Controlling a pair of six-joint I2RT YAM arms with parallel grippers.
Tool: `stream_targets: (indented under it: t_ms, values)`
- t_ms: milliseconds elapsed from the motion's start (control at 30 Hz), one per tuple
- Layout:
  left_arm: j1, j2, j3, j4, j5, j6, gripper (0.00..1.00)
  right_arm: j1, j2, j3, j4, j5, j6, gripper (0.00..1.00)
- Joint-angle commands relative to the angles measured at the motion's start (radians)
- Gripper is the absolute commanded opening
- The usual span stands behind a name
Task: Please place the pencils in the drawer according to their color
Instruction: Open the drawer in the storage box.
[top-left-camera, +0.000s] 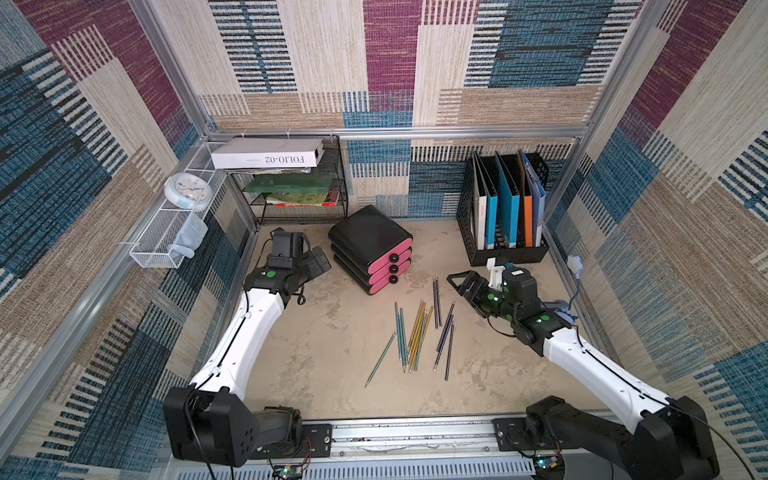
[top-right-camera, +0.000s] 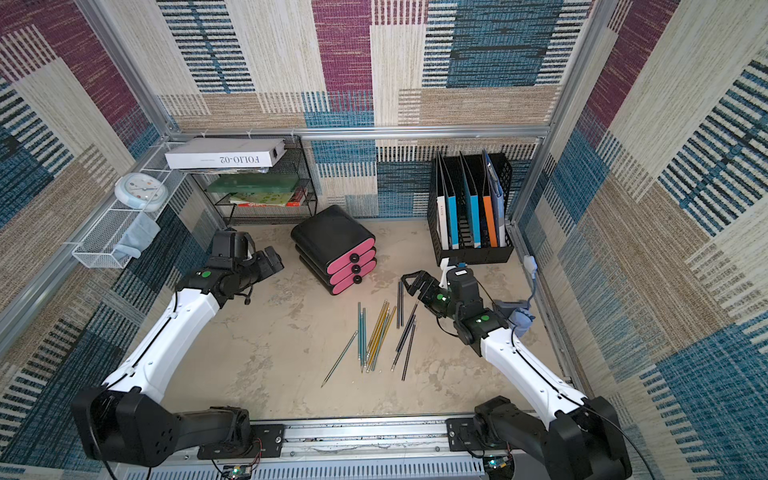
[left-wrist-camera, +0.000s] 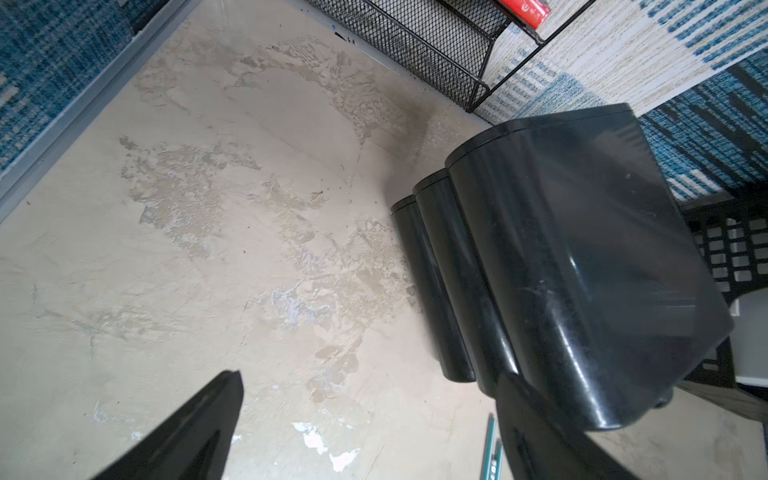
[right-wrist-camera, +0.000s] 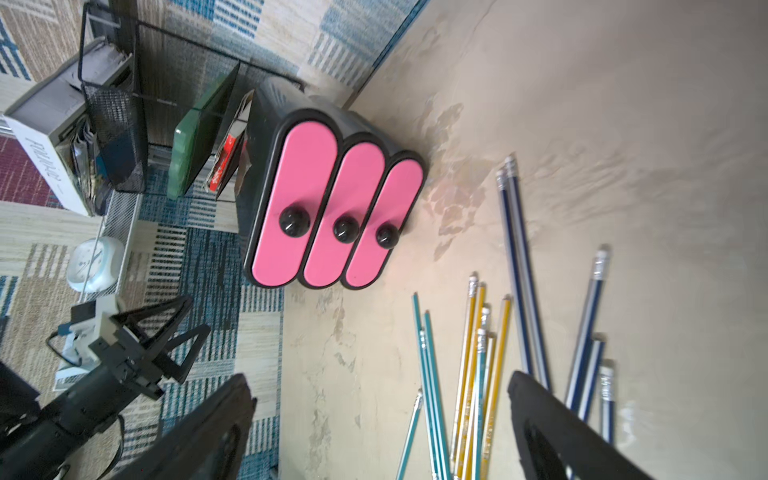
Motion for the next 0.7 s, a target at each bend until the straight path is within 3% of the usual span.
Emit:
stream_targets:
  t_ms: [0, 333, 667]
  values:
    - [-0.008, 0.07, 0.091, -0.072, 0.054, 0.006, 0.99, 0.029, 0.081, 0.031, 0.159, -0.045, 0.066, 0.99]
    - [-0.033, 0.26, 0.379, -0.235, 0.134, 0.086, 0.99, 0.058, 0.374, 0.167, 0.428, -0.186, 0.154, 1.0]
    - [-0.033, 0.363, 0.495, -0.287, 0.175, 0.096, 0.99, 0.078, 0.538, 0.216, 0.619, -0.254, 0.227, 0.95]
